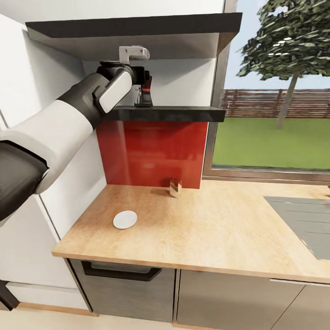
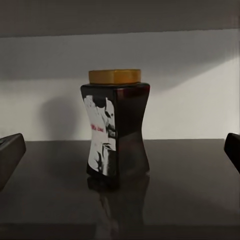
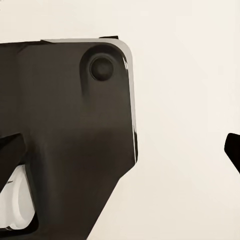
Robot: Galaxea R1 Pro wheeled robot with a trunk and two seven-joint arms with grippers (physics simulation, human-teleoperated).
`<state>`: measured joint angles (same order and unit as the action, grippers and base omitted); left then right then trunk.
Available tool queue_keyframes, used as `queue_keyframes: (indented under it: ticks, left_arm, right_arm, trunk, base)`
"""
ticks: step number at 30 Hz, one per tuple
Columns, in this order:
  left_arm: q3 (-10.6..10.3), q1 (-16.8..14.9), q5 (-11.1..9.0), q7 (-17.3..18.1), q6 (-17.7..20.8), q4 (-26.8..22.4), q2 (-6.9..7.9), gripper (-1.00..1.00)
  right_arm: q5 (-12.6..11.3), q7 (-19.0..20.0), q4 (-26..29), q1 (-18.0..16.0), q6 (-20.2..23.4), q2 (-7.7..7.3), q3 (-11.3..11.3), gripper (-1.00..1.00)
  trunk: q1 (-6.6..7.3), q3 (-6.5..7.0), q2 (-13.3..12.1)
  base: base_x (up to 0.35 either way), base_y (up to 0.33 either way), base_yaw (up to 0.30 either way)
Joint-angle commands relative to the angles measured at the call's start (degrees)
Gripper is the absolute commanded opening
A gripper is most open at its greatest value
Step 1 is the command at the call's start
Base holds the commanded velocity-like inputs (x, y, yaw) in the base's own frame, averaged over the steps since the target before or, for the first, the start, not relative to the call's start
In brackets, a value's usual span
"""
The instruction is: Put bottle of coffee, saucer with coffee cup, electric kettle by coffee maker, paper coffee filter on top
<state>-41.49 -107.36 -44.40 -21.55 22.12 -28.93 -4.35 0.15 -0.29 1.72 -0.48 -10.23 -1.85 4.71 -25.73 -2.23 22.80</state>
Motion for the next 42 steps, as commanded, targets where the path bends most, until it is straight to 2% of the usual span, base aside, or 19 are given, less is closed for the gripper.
queue_keyframes:
  ticks: [1,13,20,26,42]
  left_arm:
    - [-0.4,0.0,-0.6,-0.5,0.0,-0.1,0.05,1.00]
    - [-0.3,1.2,-0.6,-0.5,-0.1,0.0,0.22,1.00]
    - [-0.3,1.5,-0.6,-0.5,-0.1,0.0,0.22,1.00]
    - [-0.3,2.3,-0.7,-0.6,-4.1,0.4,0.22,1.00]
    - [-0.4,2.4,-0.7,-0.6,-4.6,0.3,0.14,1.00]
  right_arm:
    - [0.0,0.0,0.0,0.0,-0.2,0.01,0.4,1.00]
    - [0.0,0.0,0.0,0.0,-0.2,0.01,0.5,1.00]
    - [0.0,0.0,0.0,0.0,-0.2,0.06,0.5,1.00]
    - [0.0,0.0,0.0,0.0,-0.2,0.06,0.5,1.00]
    - [0.0,0.0,0.0,0.0,-0.2,0.04,0.4,1.00]
  trunk:
    - [-0.06,-0.14,0.1]
    - [-0.06,-0.14,0.1]
    - [-0.06,-0.14,0.1]
    - [-0.06,-0.14,0.1]
    - [-0.06,-0.14,0.1]
  base:
    - [0.244,-0.001,0.000]
    - [0.066,0.000,0.000]
    - [0.264,0.000,0.000]
    - [0.162,0.000,0.000]
    - [0.043,0.000,0.000]
